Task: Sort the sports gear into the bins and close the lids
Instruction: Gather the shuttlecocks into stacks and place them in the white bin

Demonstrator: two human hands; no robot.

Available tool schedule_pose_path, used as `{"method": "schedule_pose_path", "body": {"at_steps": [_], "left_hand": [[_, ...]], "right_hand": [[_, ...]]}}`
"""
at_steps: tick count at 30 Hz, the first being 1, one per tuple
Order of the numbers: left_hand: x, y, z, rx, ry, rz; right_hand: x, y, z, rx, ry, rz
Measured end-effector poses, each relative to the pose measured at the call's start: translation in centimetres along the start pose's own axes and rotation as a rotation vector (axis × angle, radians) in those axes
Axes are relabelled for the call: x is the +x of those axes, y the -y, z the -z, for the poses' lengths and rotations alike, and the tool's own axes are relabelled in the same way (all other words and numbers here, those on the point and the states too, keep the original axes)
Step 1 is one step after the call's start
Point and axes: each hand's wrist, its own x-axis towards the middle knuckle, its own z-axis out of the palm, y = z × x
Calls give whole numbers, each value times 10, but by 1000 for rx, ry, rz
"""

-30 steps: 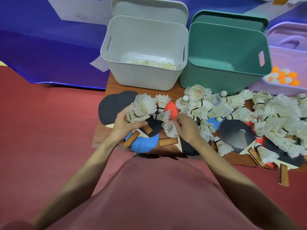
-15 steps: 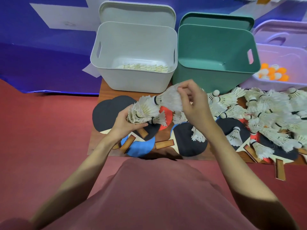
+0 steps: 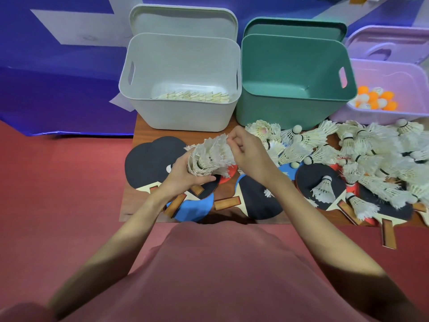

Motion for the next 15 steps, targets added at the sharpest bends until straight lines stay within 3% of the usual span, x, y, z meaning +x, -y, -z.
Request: {"method": "schedule_pose_path", "body": {"at_steps": [10,13,15], "left_hand": [[1,1,-2,-267,-80,121],[2,6,9,-317,-126,129],[1,10,18,-324,-159,133]], "right_hand": [[19,0,-11,431,-138,-291],[19,-9,-15,413,-141,-288],[16,-27,-26,223,-76,-269]]}}
